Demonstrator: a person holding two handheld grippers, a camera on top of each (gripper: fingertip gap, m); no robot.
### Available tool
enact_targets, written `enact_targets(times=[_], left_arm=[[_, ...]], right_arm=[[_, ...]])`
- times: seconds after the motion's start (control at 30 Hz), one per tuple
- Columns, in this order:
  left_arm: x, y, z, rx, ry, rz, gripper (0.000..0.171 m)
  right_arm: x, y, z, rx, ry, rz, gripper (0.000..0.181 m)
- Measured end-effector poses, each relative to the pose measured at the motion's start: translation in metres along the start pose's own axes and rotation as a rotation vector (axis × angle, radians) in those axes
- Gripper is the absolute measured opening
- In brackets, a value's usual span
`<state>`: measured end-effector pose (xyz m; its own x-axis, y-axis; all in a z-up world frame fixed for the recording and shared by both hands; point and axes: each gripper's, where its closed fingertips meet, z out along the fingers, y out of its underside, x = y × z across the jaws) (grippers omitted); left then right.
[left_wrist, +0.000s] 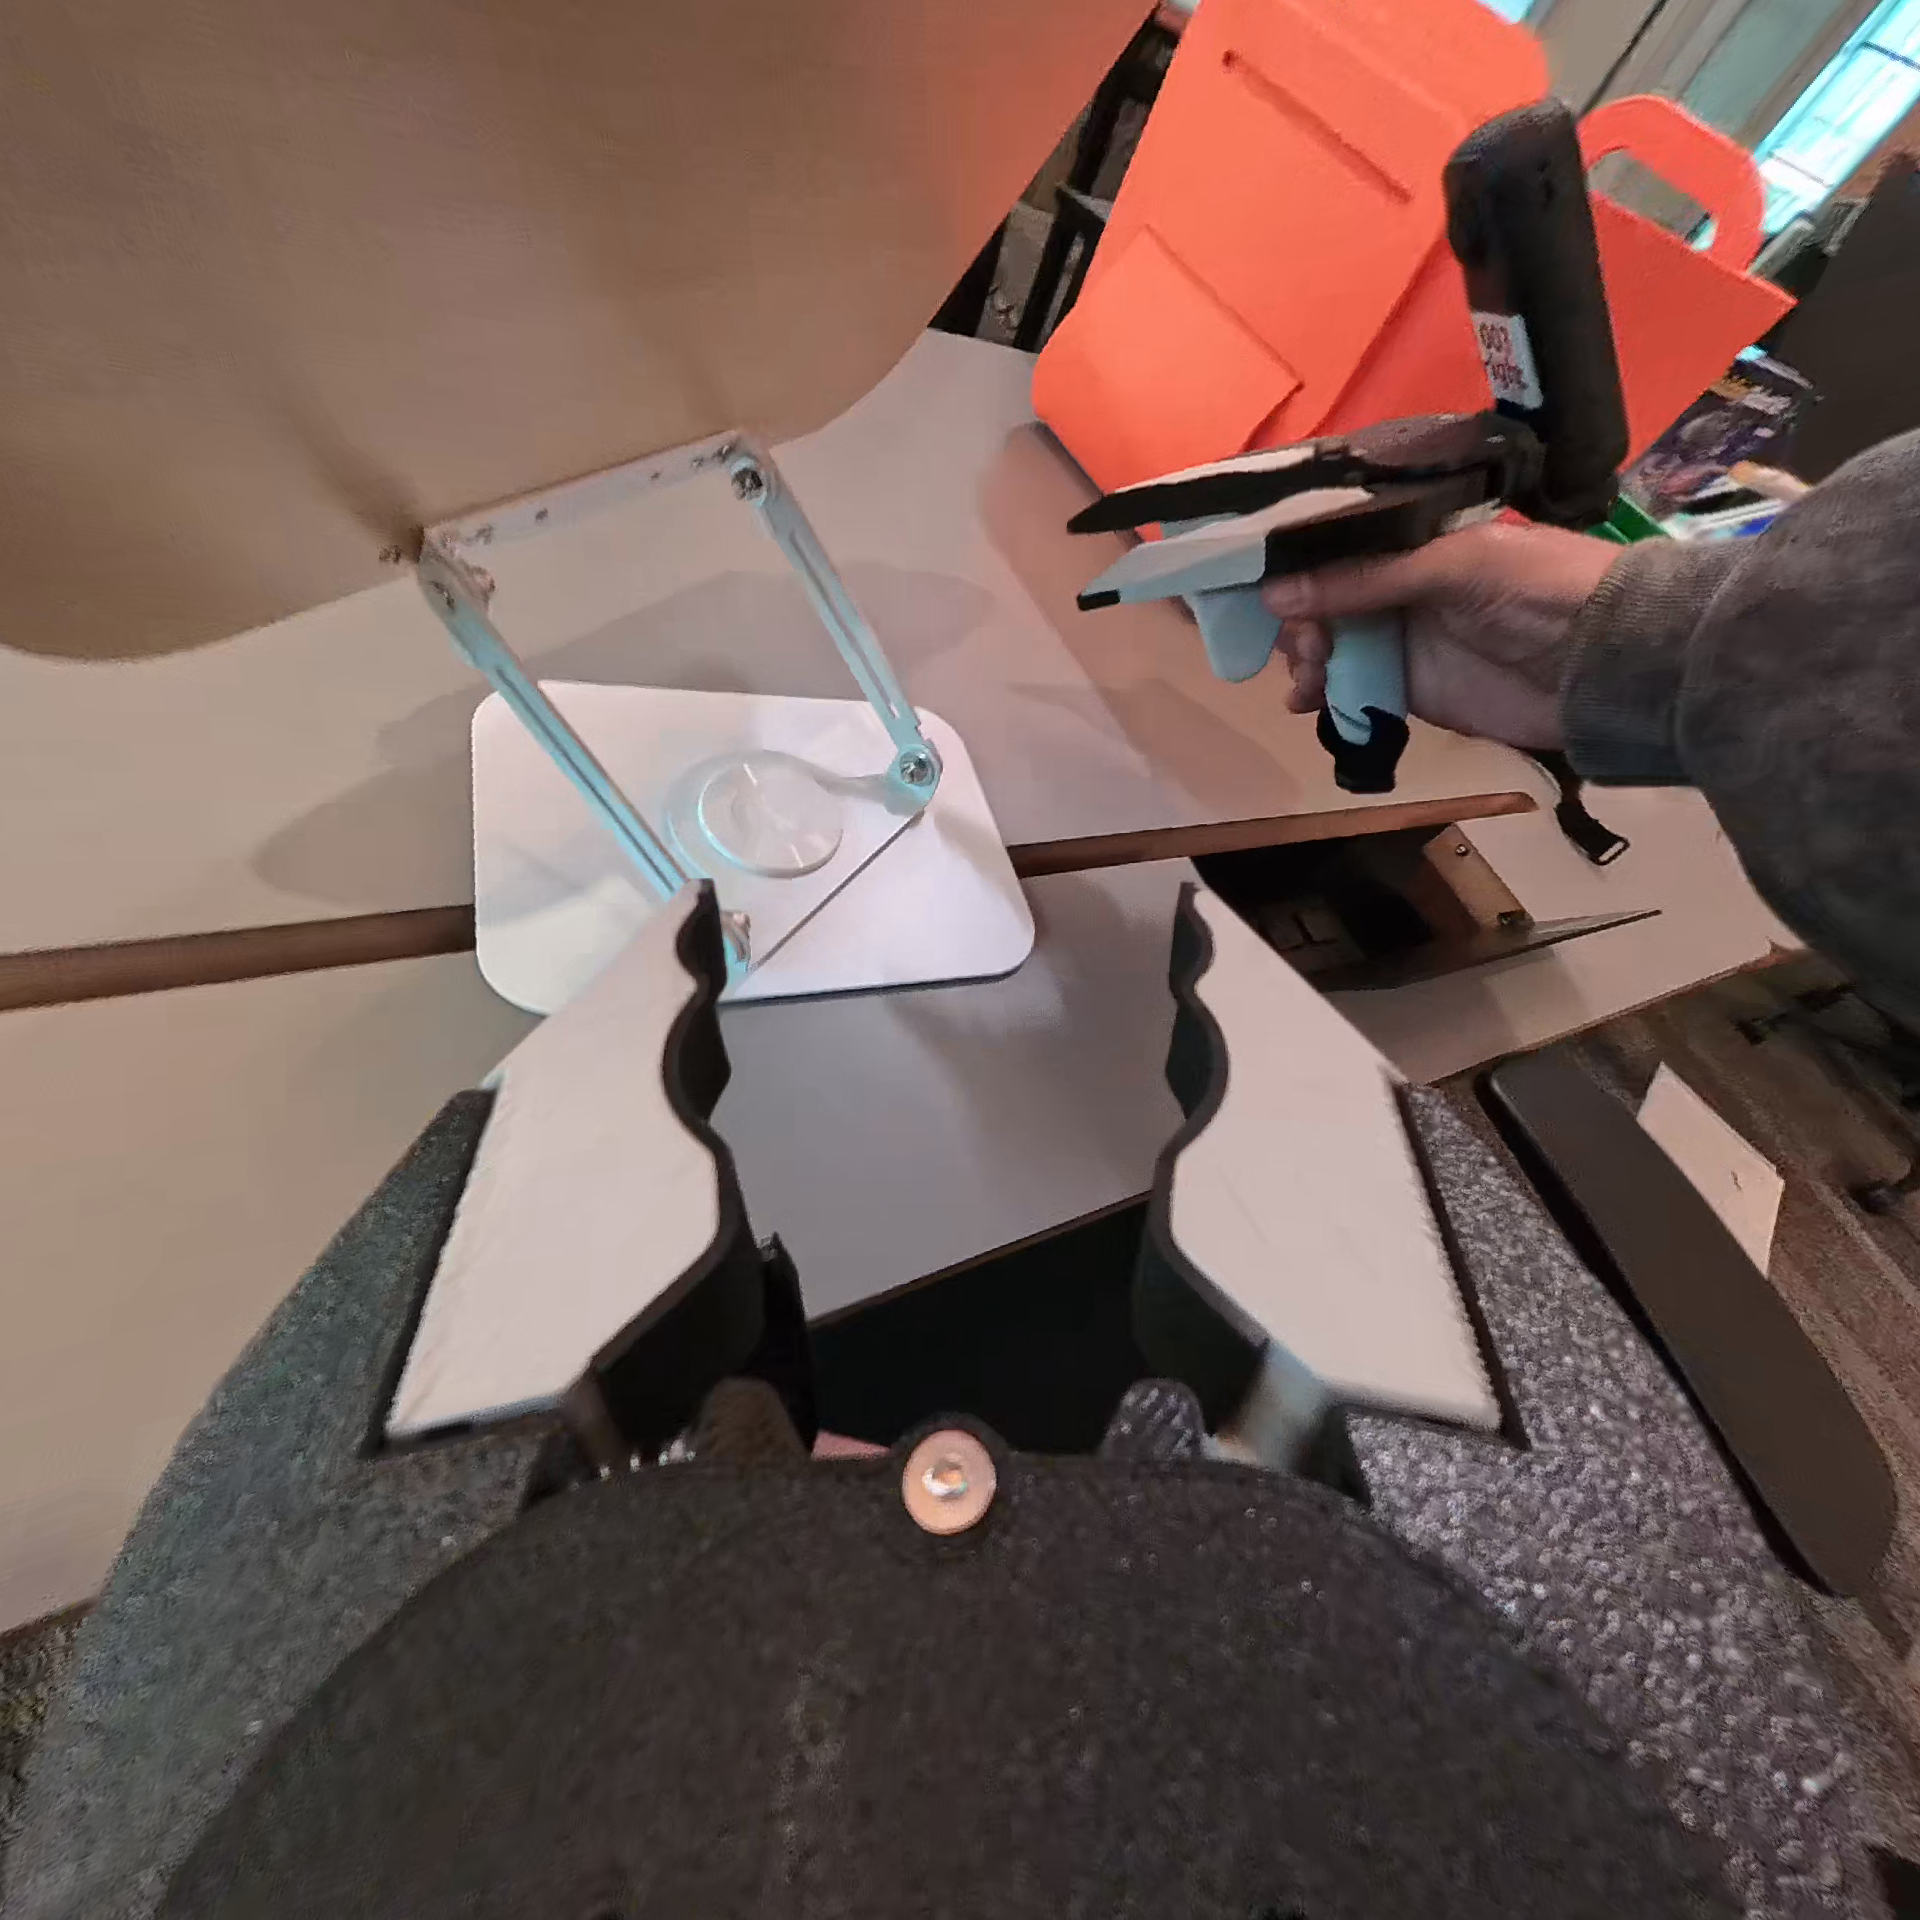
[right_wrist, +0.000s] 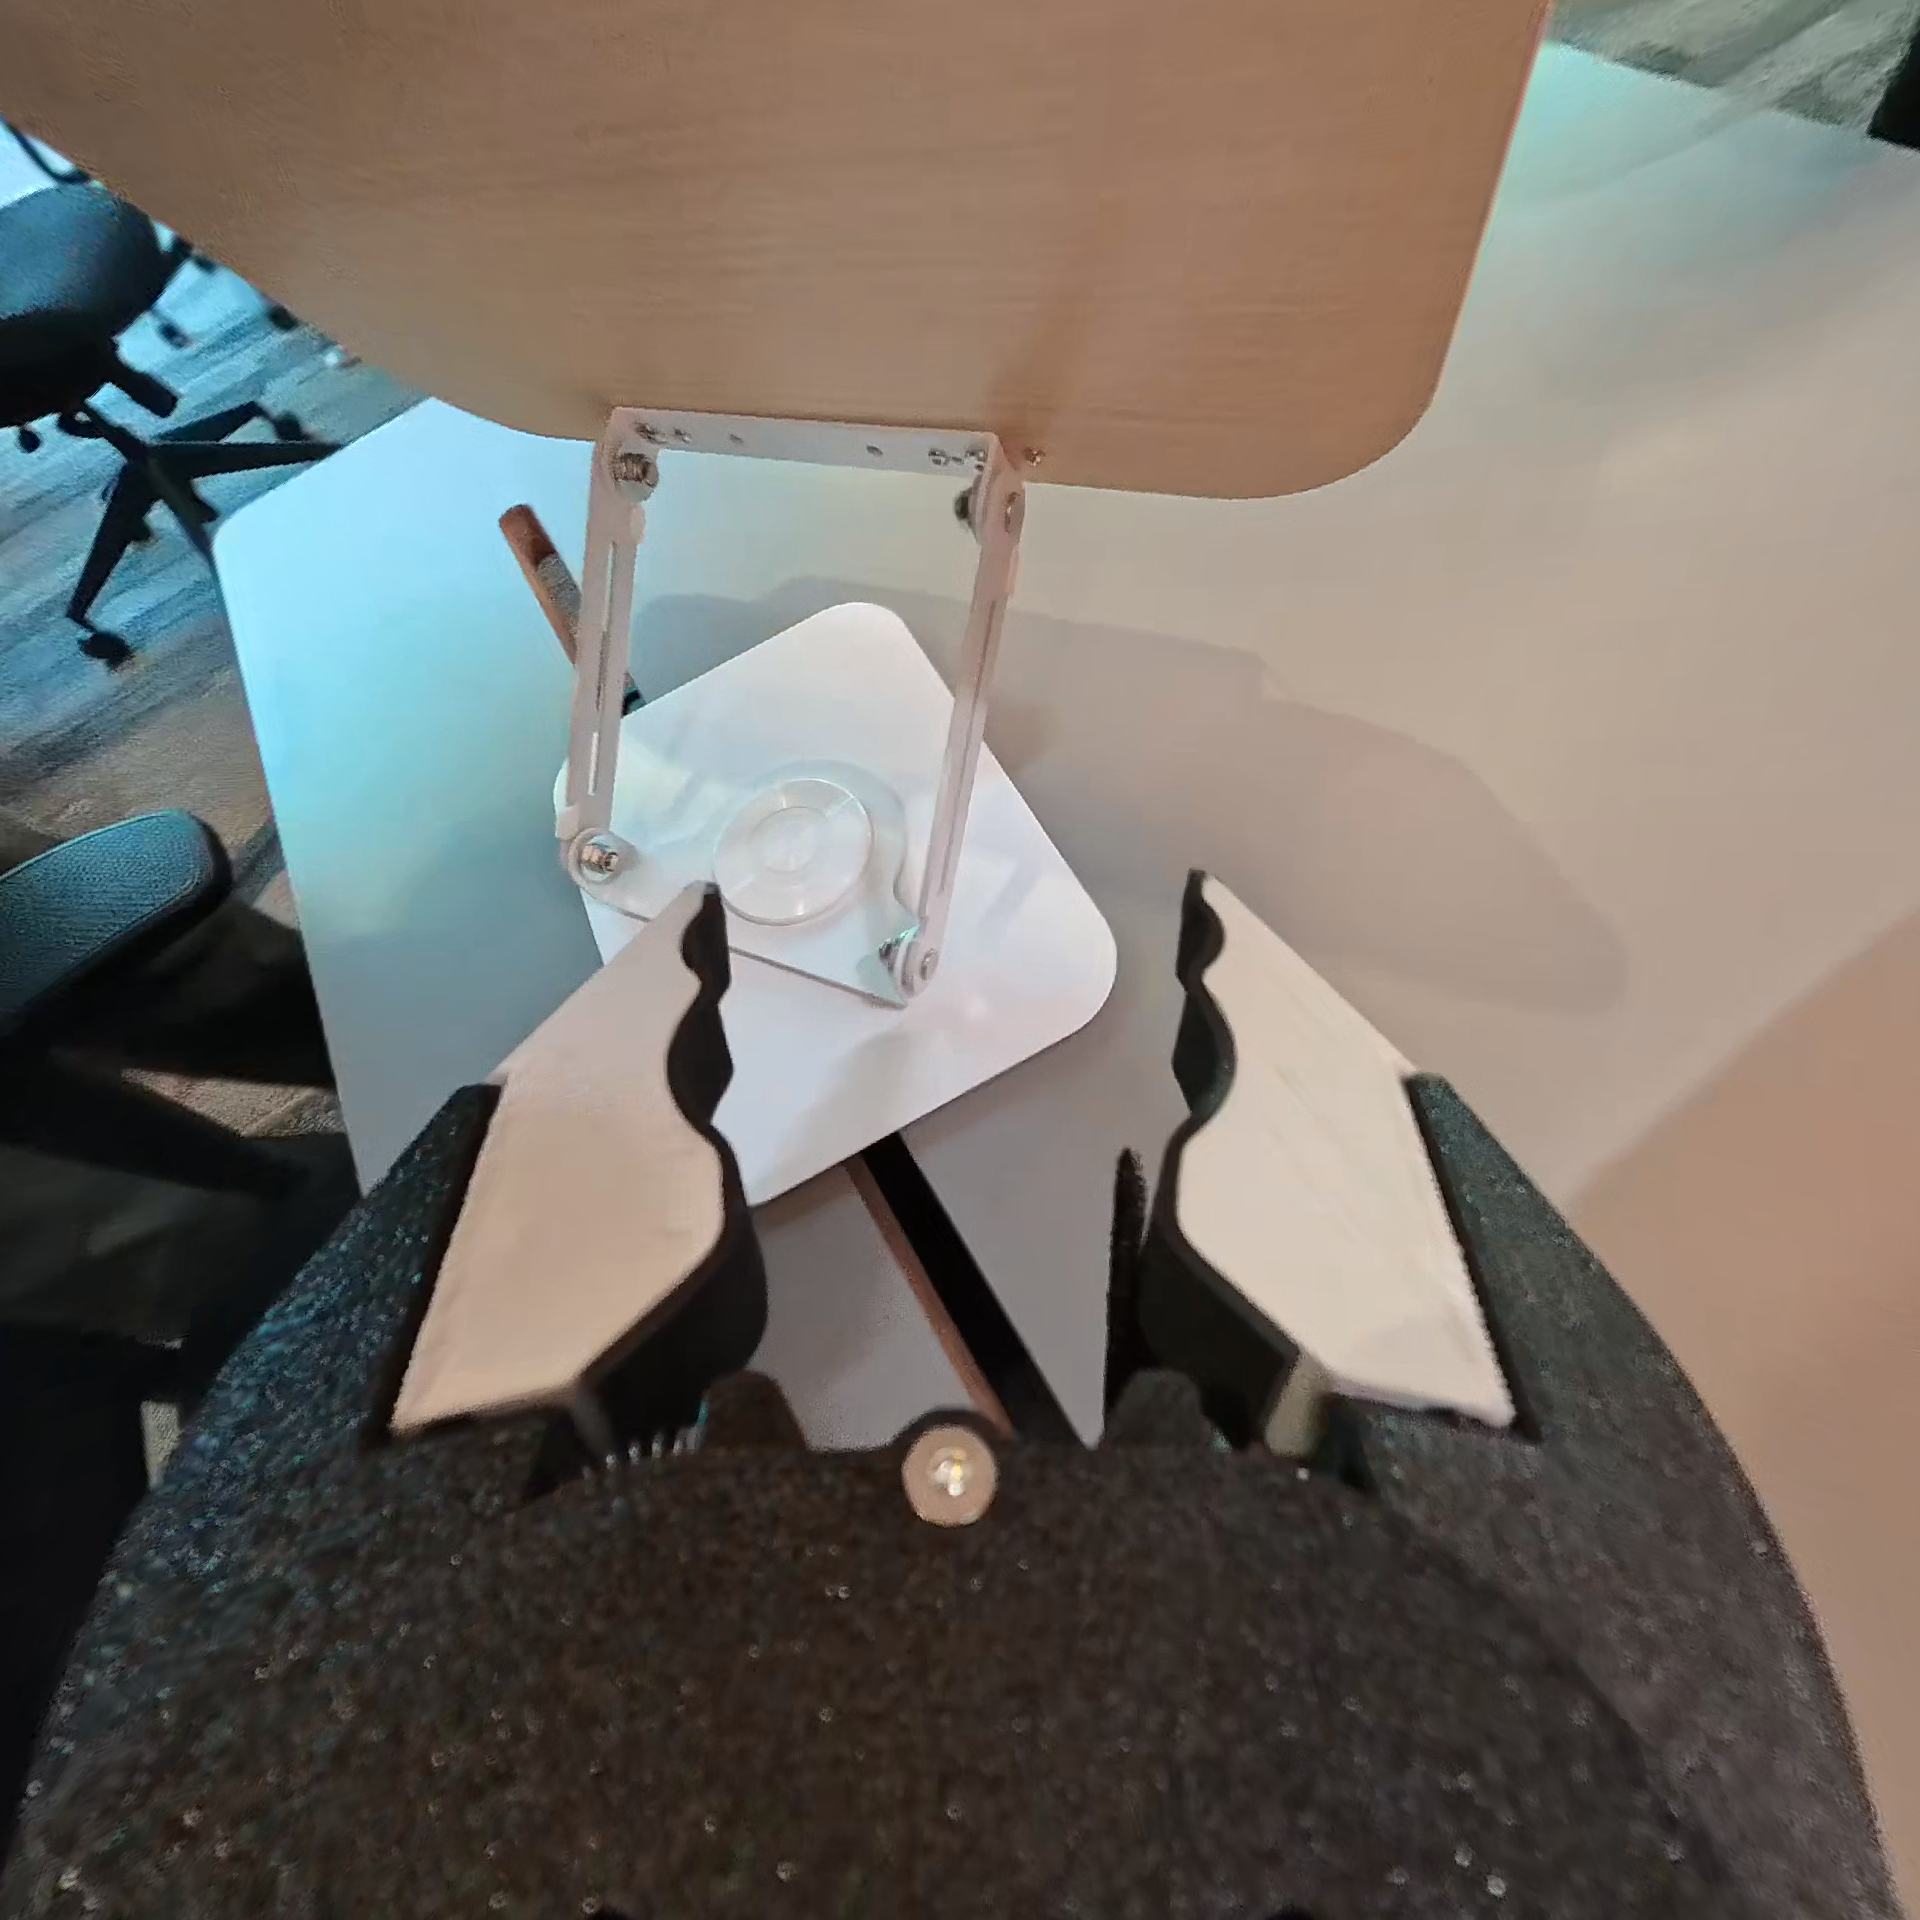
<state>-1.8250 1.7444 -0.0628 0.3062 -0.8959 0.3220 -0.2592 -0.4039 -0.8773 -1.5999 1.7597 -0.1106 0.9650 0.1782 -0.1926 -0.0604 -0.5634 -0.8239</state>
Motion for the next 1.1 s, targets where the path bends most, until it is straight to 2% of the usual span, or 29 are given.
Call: enact_targets(times=[0.1, 0.2, 0.27, 0.33, 0.4, 0.47, 0.53, 0.63, 0.73, 0.83, 0.9, 1.0, 1.1], left_arm=[[-0.017, -0.011, -0.004, 0.007, 0.023, 0.068, 0.088], [-0.060, -0.017, -0.005, -0.040, 0.051, 0.131, 0.095], [-0.098, -0.022, -0.010, -0.085, 0.056, 0.215, 0.104], [-0.132, -0.032, -0.021, -0.119, 0.081, 0.282, 0.103], [-0.159, -0.043, -0.038, -0.150, 0.106, 0.319, 0.104], [-0.177, -0.055, -0.059, -0.156, 0.120, 0.342, 0.103], [-0.188, -0.065, -0.082, -0.137, 0.121, 0.374, 0.103], [-0.187, -0.071, -0.122, -0.114, 0.150, 0.390, 0.102], [-0.181, -0.068, -0.163, -0.092, 0.169, 0.404, 0.102], [-0.175, -0.060, -0.197, -0.085, 0.193, 0.378, 0.102], [-0.175, -0.051, -0.214, -0.089, 0.193, 0.371, 0.102], [-0.177, -0.036, -0.229, -0.121, 0.179, 0.340, 0.103], [-0.177, -0.036, -0.239, -0.140, 0.160, 0.328, 0.103]], right_arm=[[-0.026, -0.008, -0.031, 0.100, 0.112, 0.086, 0.086], [-0.104, -0.006, -0.072, 0.336, 0.256, 0.205, 0.085], [-0.168, 0.024, -0.094, 0.433, 0.405, 0.295, 0.084], [-0.228, 0.063, -0.106, 0.471, 0.551, 0.336, 0.084], [-0.281, 0.112, -0.107, 0.373, 0.624, 0.382, 0.084], [-0.322, 0.146, -0.111, 0.309, 0.674, 0.404, 0.082], [-0.343, 0.153, -0.117, 0.326, 0.691, 0.436, 0.081], [-0.367, 0.140, -0.115, 0.342, 0.668, 0.376, 0.079], [-0.400, 0.157, -0.111, 0.261, 0.639, 0.370, 0.077], [-0.428, 0.169, -0.130, 0.305, 0.655, 0.400, 0.076], [-0.444, 0.172, -0.140, 0.300, 0.636, 0.419, 0.077], [-0.482, 0.200, -0.148, 0.313, 0.677, 0.474, 0.075], [-0.504, 0.206, -0.153, 0.289, 0.710, 0.404, 0.075]])
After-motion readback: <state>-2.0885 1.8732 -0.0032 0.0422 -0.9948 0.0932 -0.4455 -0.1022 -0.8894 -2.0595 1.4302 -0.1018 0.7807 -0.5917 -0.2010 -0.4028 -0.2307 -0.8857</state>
